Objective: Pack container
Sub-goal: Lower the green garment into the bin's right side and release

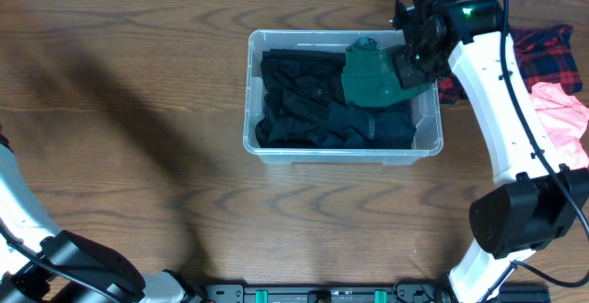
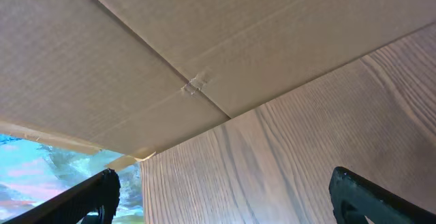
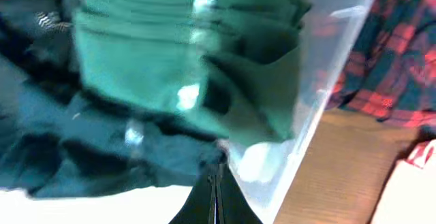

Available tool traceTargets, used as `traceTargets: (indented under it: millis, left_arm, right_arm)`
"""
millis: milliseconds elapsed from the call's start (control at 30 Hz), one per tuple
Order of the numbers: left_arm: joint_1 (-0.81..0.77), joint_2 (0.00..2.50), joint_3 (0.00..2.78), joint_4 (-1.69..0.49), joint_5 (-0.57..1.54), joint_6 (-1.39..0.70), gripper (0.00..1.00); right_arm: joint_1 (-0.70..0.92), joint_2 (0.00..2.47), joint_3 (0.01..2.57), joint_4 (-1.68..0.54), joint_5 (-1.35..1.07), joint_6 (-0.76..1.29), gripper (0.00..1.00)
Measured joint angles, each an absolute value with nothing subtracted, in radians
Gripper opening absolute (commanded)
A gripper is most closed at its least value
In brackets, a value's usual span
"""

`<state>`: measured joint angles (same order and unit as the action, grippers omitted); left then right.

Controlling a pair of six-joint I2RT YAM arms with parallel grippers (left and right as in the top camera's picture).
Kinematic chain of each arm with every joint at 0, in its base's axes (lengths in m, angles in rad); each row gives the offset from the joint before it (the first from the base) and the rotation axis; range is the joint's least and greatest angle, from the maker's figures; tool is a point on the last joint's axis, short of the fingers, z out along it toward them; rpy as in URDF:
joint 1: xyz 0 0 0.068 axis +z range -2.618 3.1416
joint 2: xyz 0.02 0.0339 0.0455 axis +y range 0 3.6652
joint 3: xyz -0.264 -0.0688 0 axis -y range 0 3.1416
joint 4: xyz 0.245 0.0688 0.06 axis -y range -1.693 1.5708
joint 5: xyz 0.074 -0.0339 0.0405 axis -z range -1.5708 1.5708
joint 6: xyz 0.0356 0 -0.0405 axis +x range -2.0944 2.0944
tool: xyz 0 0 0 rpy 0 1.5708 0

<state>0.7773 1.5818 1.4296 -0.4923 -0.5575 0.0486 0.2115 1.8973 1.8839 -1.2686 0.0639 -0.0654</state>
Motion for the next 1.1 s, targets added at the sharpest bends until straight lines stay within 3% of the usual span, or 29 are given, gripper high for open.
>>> traceTargets:
  millis: [600,1100]
  left_arm:
    - [0.777,1.582,1.43,-0.493,-0.558,0.049,0.98]
    - [0.777,1.582,1.43,-0.493,-0.558,0.049,0.98]
  right_arm:
    - [0.161,1.905,1.703,-1.057,0.133,-0.096,0.01]
    - [0.161,1.905,1.746,-1.097,0.039,-0.096,0.01]
